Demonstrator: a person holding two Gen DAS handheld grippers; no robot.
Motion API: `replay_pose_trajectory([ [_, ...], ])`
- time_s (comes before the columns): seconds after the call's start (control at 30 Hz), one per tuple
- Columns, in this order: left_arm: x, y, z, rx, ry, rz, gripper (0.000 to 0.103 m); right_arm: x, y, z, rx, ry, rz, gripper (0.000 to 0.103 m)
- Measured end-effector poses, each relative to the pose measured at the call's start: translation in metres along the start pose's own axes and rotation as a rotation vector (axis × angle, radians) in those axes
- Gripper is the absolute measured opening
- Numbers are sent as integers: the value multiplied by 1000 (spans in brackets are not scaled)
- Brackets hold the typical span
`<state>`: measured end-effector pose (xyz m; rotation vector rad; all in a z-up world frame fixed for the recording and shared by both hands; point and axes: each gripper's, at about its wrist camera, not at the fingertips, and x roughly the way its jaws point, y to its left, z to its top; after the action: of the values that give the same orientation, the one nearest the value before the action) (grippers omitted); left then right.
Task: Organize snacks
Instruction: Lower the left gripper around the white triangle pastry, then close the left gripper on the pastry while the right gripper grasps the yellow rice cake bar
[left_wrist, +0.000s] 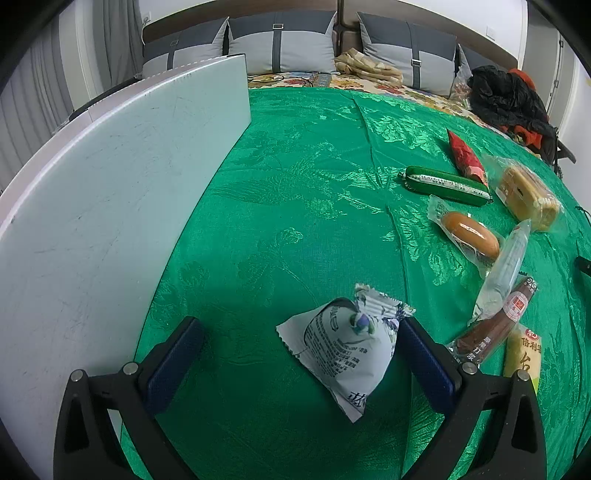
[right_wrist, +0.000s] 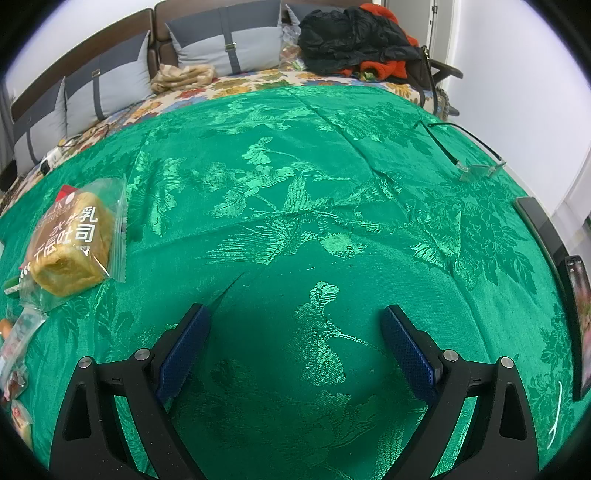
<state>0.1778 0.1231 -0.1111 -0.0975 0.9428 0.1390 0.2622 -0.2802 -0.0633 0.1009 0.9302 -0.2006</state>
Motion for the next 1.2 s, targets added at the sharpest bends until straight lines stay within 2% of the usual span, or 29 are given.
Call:
replay_pose_trajectory([
  [0.67,0,0,0,1,0,0,103,1,1,0,1,-1,-3,96],
  [0.73,0,0,0,1,0,0,103,1,1,3,2,33,-1,96],
  [0.8,0,0,0,0,0,0,103,-5,5,5,10,125,64,95],
  [0.87,0,0,0,0,0,-1,103,-18,24,-4,3,215,244,95],
  [0.93,0,0,0,0,0,0,103,-33,61,-20,-55,342,403,94],
  [1.0,0,0,0,0,0,0,103,-53,100,-37,-127,386,502,94],
  [1.03,0,0,0,0,0,0,103,-65,123,-47,-178,383,521,94],
  [1.13,0,0,0,0,0,0,103,-85,182,-72,-276,372,509,94],
  [1.2,0,0,0,0,0,0,103,-87,204,-84,-289,357,455,94],
])
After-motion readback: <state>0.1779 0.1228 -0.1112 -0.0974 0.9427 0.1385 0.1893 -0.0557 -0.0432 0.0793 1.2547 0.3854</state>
